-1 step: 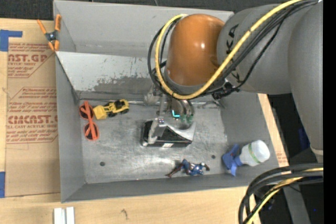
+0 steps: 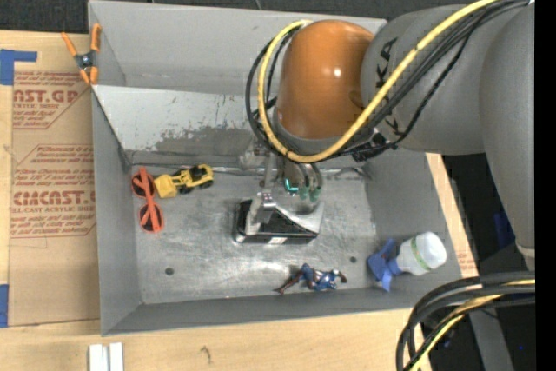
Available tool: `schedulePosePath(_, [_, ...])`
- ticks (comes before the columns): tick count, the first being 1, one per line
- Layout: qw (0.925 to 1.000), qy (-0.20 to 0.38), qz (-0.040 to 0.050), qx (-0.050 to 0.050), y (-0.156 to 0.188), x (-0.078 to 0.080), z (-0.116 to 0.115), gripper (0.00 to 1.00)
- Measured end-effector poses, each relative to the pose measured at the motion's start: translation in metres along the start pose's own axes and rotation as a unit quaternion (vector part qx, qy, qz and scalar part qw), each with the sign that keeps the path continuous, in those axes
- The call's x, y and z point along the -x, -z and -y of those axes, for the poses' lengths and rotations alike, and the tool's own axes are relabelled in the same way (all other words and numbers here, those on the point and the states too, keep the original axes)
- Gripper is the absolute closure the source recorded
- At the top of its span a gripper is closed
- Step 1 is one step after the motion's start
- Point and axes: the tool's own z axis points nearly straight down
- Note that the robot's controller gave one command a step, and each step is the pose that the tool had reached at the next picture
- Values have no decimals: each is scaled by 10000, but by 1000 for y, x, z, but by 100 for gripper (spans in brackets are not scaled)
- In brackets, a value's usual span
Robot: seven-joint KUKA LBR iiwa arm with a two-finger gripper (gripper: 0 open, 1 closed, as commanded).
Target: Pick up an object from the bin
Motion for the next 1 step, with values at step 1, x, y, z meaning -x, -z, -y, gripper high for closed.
schedulePosePath(1, [9995,309,37,5,-38,-8,25,0])
